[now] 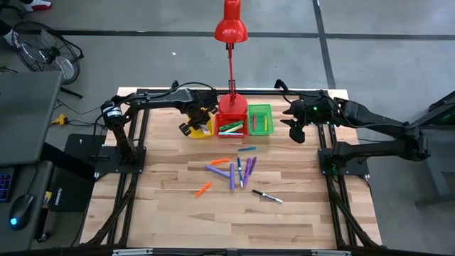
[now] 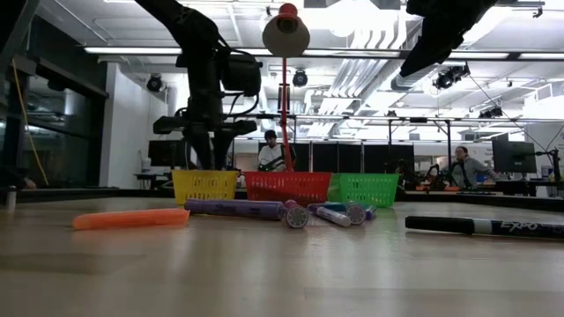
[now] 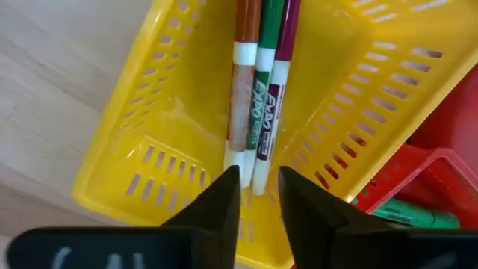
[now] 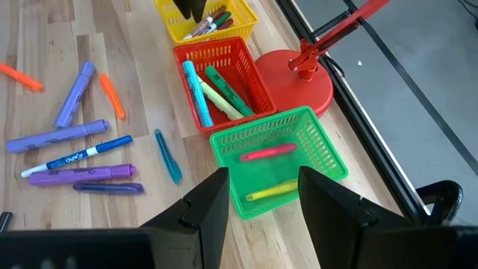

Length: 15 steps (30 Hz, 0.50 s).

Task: Pick & Place Markers
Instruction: Put the brown marker pen into the yellow bin, then put the black marker pen into the yellow bin

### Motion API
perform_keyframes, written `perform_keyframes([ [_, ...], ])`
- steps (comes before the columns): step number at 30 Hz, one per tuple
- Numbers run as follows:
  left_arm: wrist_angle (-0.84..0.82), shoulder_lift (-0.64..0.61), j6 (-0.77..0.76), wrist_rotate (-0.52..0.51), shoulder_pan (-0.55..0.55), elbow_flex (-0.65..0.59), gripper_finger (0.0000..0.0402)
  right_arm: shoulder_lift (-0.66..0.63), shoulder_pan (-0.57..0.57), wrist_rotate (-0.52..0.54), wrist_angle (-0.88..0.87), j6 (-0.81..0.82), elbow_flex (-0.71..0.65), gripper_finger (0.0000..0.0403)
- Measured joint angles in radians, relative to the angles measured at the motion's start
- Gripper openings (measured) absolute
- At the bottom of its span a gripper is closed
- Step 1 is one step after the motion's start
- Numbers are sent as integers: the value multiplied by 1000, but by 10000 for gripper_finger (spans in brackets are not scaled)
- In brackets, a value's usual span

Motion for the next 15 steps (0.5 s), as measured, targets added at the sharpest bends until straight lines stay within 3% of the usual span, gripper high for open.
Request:
perform_keyframes([
  [7, 14, 0, 76, -6, 0, 0, 131, 0, 0, -6, 0, -8, 0, 149],
  [15, 9, -17, 236, -32, -14, 2, 139, -2, 0, 6, -2, -12, 0, 149],
])
